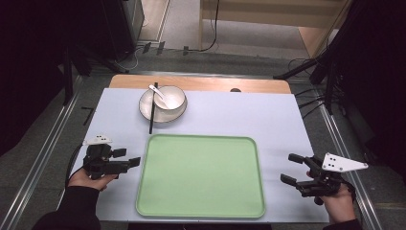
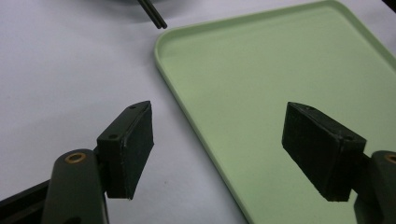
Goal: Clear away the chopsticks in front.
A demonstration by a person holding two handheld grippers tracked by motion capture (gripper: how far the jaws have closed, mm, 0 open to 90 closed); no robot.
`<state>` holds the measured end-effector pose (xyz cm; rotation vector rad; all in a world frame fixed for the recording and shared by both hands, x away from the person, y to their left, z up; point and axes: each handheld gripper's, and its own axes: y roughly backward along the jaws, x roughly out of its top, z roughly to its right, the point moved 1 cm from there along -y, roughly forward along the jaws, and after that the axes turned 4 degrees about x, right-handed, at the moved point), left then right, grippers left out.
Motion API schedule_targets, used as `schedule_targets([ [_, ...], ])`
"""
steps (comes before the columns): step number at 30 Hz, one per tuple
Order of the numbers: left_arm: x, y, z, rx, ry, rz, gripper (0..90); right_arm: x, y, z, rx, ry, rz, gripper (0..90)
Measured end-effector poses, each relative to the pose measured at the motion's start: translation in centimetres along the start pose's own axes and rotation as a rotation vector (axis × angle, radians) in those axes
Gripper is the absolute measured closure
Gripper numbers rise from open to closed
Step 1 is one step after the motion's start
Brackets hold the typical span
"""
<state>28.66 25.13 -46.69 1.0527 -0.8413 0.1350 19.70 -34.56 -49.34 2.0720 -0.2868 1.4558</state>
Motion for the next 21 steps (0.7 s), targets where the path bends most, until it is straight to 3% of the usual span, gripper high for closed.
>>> schedule_targets([
  [3,0.9,-0.4,-0.2,0.025,-0.014,0.010,25.8,0.0,0.0,0.0,0.000,0.002,0.001,16.4],
  [6,1.5,-0.8,-0.4,0.032,-0.019,-0.006,30.6,0.0,0.0,0.0,0.000,0.003,-0.003,16.4],
  [9,3.1,-1.9,-0.9,0.038,-0.018,-0.044,30.5,0.0,0.0,0.0,-0.001,0.000,-0.004,16.3],
  [11,3.6,-2.0,-1.0,0.043,-0.015,-0.043,30.1,0.0,0.0,0.0,-0.001,-0.001,-0.001,16.4],
  [14,5.5,-2.9,-1.5,0.054,0.013,-0.029,29.9,0.0,-0.1,0.0,0.000,-0.001,-0.002,16.3],
  [21,8.1,-4.5,-1.6,0.079,-0.012,-0.036,29.5,0.0,0.0,0.0,0.000,0.001,-0.002,16.4],
])
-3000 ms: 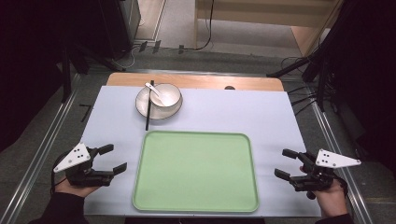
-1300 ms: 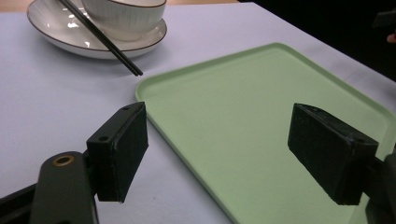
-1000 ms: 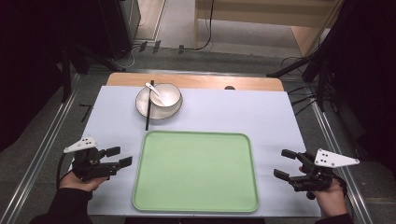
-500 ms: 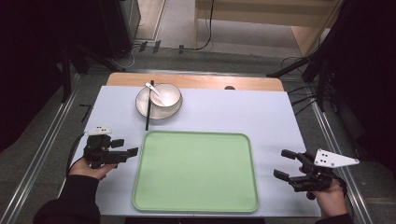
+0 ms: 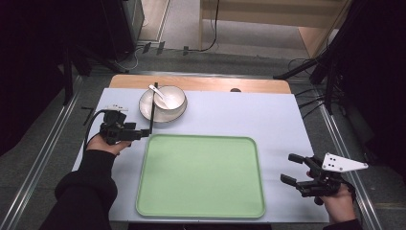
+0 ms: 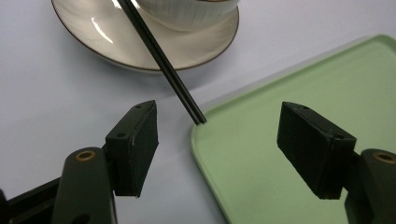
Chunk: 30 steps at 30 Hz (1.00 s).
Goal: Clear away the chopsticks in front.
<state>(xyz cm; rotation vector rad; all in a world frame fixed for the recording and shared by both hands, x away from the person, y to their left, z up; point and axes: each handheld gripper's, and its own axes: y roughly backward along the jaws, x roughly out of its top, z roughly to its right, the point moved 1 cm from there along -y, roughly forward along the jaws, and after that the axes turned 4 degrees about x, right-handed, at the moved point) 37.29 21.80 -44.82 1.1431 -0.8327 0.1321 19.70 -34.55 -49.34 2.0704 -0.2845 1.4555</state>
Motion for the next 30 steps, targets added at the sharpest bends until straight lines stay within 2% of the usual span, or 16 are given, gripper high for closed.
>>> schedule_targets([
  [2,0.4,-0.1,-0.1,0.010,-0.003,-0.002,30.2,0.0,0.0,0.0,0.001,-0.001,-0.001,16.4],
  [3,1.2,-0.6,-0.3,0.027,0.004,0.002,30.9,0.0,0.0,0.0,0.001,0.002,-0.001,16.3],
  [4,1.2,-0.6,-0.3,0.027,0.004,0.002,31.6,0.0,0.0,0.0,0.001,0.002,-0.001,16.3],
  [6,2.3,-1.3,-0.7,0.046,0.016,0.004,32.3,0.0,0.0,0.0,0.003,0.006,-0.002,16.3],
  [9,2.9,-1.9,-1.0,0.063,0.010,0.015,32.3,0.0,-0.1,0.0,0.005,0.002,-0.003,16.4],
  [13,4.2,-3.8,-2.0,0.101,0.047,-0.035,36.7,0.0,-0.1,0.0,0.007,0.003,-0.002,16.3],
  [14,4.4,-4.2,-2.2,0.106,0.064,-0.037,37.4,0.0,-0.1,0.0,0.009,0.004,0.000,16.4],
  [15,4.4,-4.2,-2.2,0.106,0.064,-0.037,38.0,0.0,-0.1,0.0,0.009,0.006,-0.002,16.4],
  [16,4.5,-4.9,-2.6,0.122,0.077,-0.045,39.2,0.0,-0.1,0.0,0.008,0.004,-0.002,16.3],
  [19,4.6,-5.6,-2.8,0.141,0.081,-0.061,40.3,0.0,-0.1,0.0,0.008,0.005,-0.005,16.3],
  [22,4.6,-6.4,-3.6,0.154,0.109,-0.034,44.6,0.0,0.0,0.0,0.006,0.003,-0.006,16.3],
  [26,4.6,-6.9,-3.8,0.176,0.113,-0.033,47.4,0.0,0.0,0.0,0.008,0.003,-0.004,16.3],
  [30,4.6,-7.1,-3.8,0.174,0.120,-0.033,50.6,0.0,-0.1,0.1,0.010,-0.001,-0.005,16.4],
])
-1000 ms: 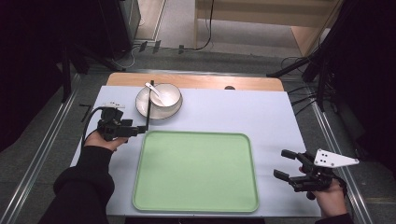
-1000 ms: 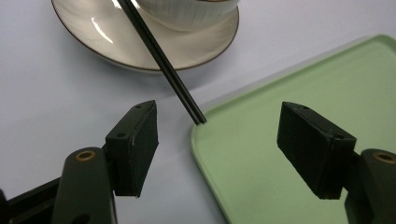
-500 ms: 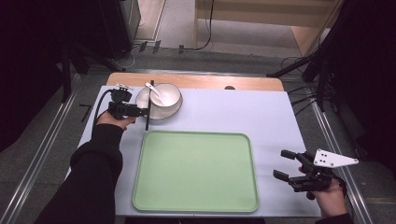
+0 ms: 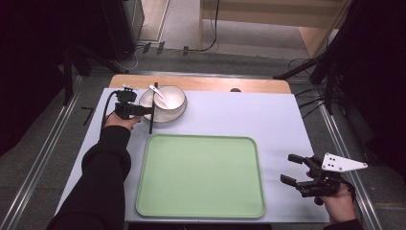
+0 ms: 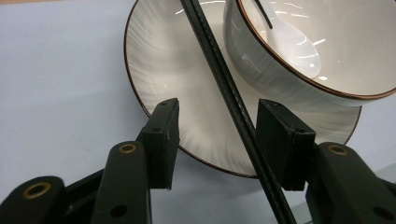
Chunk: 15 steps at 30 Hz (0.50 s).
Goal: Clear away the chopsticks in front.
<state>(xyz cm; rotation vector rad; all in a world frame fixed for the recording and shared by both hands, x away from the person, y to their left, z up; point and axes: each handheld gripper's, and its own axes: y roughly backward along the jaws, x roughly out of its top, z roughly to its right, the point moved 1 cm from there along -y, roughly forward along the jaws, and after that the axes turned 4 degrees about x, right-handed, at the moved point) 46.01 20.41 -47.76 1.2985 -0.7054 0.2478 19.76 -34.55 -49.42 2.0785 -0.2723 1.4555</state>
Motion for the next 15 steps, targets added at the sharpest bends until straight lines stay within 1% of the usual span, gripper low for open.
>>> schedule_targets([
  [3,-0.03,-0.25,0.26,-0.005,0.008,-0.012,52.2,0.00,-0.03,0.07,0.001,0.004,-0.001,16.4],
  [6,-0.05,-0.50,0.55,0.006,-0.002,-0.016,53.2,0.02,-0.09,0.06,0.004,0.003,-0.001,16.3],
  [7,-0.05,-0.50,0.55,0.006,-0.002,-0.016,53.2,0.03,-0.09,0.05,0.004,0.002,-0.002,16.3],
  [8,-0.03,-0.55,0.57,0.006,0.002,-0.027,54.7,0.04,-0.10,0.04,0.005,0.003,0.000,16.3],
  [9,0.01,-0.60,0.57,0.011,0.012,-0.030,57.8,0.04,-0.10,0.03,0.005,0.003,-0.001,16.3],
  [12,0.08,-0.73,0.54,0.011,0.011,-0.042,58.9,0.02,-0.07,0.01,0.003,0.002,-0.002,16.3],
  [15,0.10,-0.86,0.64,0.011,0.009,-0.043,60.2,0.02,-0.04,0.02,0.003,0.003,-0.001,16.3],
])
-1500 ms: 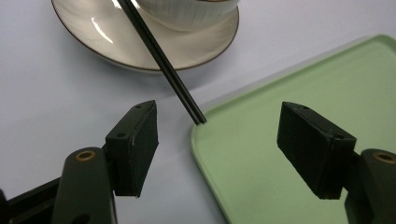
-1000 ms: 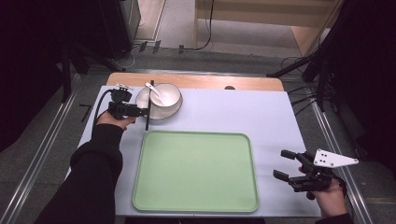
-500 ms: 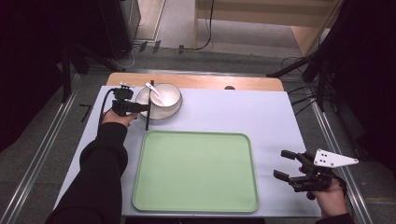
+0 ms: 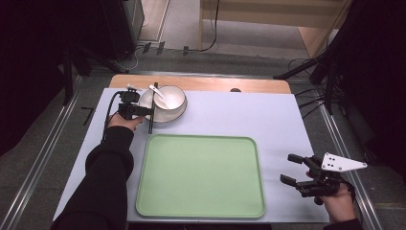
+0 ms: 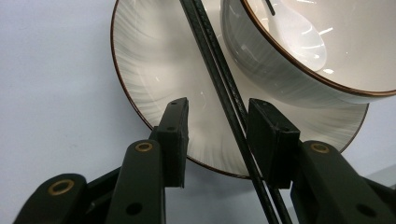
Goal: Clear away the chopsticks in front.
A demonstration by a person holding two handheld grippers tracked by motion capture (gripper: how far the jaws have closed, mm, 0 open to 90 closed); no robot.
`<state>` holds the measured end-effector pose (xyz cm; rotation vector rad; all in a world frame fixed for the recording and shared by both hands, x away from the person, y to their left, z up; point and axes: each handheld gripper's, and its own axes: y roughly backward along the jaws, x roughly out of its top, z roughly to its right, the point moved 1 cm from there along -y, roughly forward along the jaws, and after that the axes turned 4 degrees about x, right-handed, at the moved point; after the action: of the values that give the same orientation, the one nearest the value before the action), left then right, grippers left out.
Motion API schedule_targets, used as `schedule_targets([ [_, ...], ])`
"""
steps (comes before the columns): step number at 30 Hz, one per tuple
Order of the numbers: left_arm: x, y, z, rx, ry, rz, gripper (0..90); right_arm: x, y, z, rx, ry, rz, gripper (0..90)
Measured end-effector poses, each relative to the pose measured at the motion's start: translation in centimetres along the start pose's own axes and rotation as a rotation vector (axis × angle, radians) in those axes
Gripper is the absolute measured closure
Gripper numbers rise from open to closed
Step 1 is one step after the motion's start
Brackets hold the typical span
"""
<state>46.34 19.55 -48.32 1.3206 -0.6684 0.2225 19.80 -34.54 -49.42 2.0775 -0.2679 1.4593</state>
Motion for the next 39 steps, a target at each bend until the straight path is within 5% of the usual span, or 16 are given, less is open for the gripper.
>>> schedule_targets([
  [6,0.1,-0.6,0.2,0.019,0.005,-0.021,70.9,0.0,0.0,0.0,0.001,-0.001,0.001,16.3],
  [8,0.1,-0.9,0.4,0.061,-0.005,-0.023,75.8,0.0,0.0,0.0,0.000,0.001,0.000,16.3],
  [15,0.2,-1.5,0.4,0.094,0.068,-0.017,84.2,0.0,0.1,0.0,0.001,0.000,0.001,16.3],
  [17,0.2,-1.5,0.4,0.122,0.051,-0.016,85.4,0.0,0.1,0.0,0.001,0.000,0.001,16.3],
  [23,0.3,-1.3,0.1,0.095,0.097,-0.019,85.8,0.0,0.1,0.0,0.002,0.001,0.001,16.3],
  [25,0.7,-0.4,-0.4,0.076,0.132,0.000,85.8,0.0,0.1,0.0,0.003,-0.001,0.005,16.3],
  [32,1.9,2.5,-1.3,0.084,0.142,0.020,85.9,0.0,0.1,0.0,0.001,0.000,0.002,16.3],
  [39,3.9,6.8,0.1,0.019,0.082,0.041,85.9,0.0,0.0,0.0,0.004,-0.001,0.002,16.2],
])
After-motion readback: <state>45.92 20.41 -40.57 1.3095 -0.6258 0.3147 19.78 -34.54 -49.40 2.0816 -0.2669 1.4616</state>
